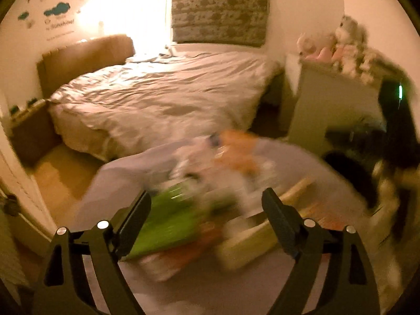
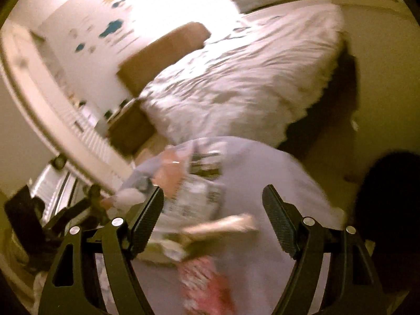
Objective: Collect trash
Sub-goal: 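Grasp the green bag with left tool while right tool grasps orange snack bag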
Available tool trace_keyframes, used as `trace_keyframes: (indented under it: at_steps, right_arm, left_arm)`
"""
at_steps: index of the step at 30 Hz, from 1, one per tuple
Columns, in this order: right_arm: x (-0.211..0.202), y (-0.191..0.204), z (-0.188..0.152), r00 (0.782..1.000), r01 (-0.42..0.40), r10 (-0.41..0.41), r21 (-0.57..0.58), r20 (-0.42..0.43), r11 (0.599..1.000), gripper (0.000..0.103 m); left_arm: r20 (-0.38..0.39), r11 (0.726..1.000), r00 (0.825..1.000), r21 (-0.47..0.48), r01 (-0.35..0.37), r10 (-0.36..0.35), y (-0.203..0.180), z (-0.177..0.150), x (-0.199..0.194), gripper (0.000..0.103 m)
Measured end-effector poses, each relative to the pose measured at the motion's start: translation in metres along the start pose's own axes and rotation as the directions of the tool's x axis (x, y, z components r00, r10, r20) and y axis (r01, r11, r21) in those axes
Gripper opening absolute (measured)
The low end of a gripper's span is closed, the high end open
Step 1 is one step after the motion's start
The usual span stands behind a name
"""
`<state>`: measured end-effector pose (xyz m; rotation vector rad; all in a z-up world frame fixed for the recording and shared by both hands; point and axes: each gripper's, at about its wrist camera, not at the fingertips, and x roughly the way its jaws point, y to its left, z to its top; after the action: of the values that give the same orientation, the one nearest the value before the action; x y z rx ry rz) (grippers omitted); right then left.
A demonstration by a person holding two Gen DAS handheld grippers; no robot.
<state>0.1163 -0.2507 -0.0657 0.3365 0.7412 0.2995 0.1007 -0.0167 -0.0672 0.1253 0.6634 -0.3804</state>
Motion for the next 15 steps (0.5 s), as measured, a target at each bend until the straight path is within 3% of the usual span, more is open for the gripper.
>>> trace_keyframes:
  at_steps: [7, 9, 12, 15]
  right_arm:
    - [0.069, 0.049, 0.033, 0.997, -0.006, -0.001, -0.082, -0.079, 0.997, 0.077]
    - [0.087, 0.055, 0.038, 0.995, 0.004, -0.013, -0.09, -0.099, 0.996, 0.077]
    - [0.113, 0.056, 0.041, 0.989, 0.03, -0.042, -0.081, -0.144, 0.996, 0.077]
    - [0.128, 0.049, 0.036, 0.982, 0.03, -0.043, -0.072, -0.186, 0.997, 0.066]
  left_arm:
    - [-0.013, 0.995, 1.0, 0.097, -0.005, 0.006, 0.031, -0.017, 0.014, 0.083]
    - [-0.034, 0.996, 0.999, 0.091, 0.019, -0.016, 0.036, -0.017, 0.024, 0.07]
    - [-0.05, 0.996, 0.998, 0.076, 0.036, -0.033, 0.041, -0.027, 0.026, 0.061]
    - [-0.058, 0.996, 0.997, 0.061, 0.062, -0.058, 0.046, -0.026, 0.031, 0.048]
